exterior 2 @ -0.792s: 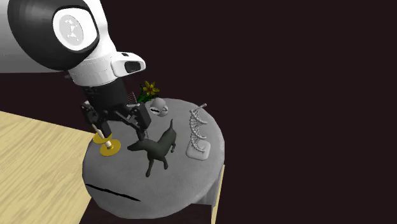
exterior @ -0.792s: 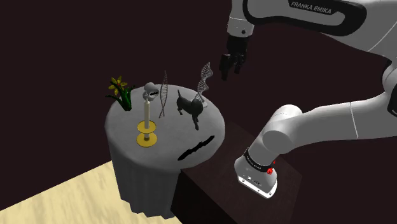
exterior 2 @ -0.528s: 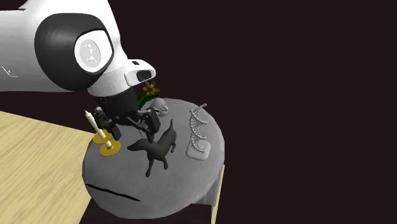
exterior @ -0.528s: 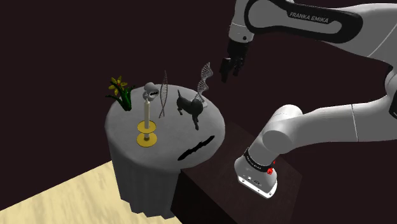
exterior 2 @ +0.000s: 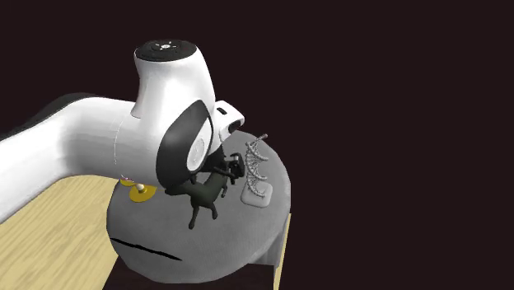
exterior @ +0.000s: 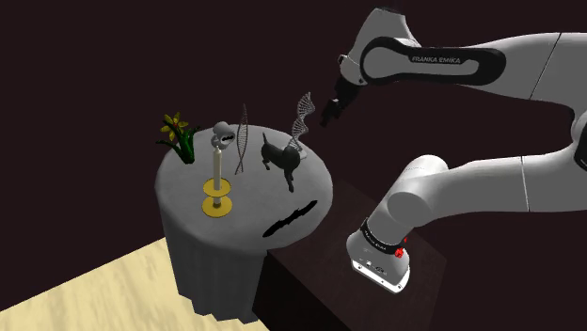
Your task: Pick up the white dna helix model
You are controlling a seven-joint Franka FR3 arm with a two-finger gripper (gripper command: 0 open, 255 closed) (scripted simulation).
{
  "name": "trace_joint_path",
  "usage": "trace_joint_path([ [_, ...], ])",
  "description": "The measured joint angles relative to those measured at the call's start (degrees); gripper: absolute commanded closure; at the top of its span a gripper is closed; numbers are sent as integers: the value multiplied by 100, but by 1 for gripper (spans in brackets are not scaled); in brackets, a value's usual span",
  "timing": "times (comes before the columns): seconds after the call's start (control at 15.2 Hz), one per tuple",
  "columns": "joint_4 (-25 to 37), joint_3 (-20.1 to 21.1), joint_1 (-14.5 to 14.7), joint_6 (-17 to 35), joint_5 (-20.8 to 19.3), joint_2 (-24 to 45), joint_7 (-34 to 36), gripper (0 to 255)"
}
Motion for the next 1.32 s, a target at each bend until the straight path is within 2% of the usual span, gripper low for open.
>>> trace_joint_path([
  [0.2,-337,-525,39,1077,-85,223,-541,0],
  [0.46,-453,-1438,369,2531,35,875,-1457,0],
  [0.59,-403,-1995,809,3274,292,1316,-1976,0],
  [0.86,-138,-3459,2153,4368,1087,1888,-3271,0],
  [0.92,-126,-3689,2400,4548,1215,1977,-3439,0],
  [1.32,-180,-4728,3419,5185,1682,2299,-4050,0],
])
